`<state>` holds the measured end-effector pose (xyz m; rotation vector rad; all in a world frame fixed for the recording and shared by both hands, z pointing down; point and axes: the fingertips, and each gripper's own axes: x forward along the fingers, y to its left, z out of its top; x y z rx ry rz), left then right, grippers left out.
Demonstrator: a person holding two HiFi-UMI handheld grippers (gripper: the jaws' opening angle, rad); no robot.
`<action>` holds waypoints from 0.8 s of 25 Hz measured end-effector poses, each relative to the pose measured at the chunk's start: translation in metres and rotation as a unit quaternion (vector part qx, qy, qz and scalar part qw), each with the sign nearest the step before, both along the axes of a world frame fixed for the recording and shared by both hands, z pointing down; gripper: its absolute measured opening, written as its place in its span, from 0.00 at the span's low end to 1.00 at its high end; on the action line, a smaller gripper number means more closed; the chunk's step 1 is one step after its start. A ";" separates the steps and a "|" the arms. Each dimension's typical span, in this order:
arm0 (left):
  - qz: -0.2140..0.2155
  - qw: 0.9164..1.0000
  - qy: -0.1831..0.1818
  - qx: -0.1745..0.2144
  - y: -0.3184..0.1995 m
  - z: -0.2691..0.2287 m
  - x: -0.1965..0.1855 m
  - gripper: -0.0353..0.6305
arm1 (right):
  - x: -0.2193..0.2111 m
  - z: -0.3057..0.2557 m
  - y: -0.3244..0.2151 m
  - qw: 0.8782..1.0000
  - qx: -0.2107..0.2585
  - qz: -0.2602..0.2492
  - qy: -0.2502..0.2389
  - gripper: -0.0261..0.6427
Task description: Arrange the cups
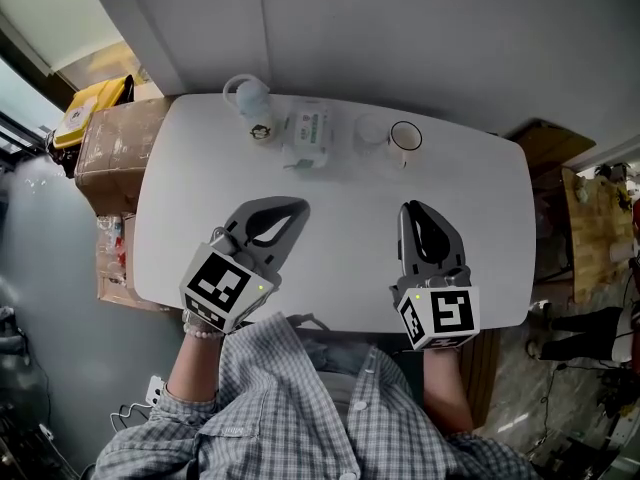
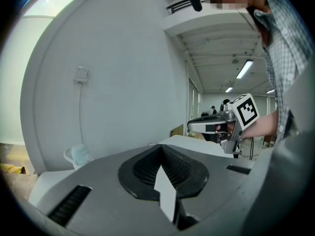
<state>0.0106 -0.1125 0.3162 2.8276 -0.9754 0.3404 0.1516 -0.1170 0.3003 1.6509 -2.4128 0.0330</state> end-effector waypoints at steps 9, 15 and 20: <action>0.009 1.000 0.001 0.001 0.000 -0.001 0.007 0.07 | -0.002 -0.003 0.001 1.000 -0.002 -0.002 -0.020 0.10; 0.011 1.000 0.001 0.002 0.001 -0.003 0.007 0.07 | -0.007 -0.007 -0.001 1.000 0.003 -0.008 -0.013 0.10; 0.015 1.000 0.008 0.003 0.001 -0.004 0.011 0.07 | -0.008 -0.010 -0.001 1.000 0.007 -0.010 -0.011 0.10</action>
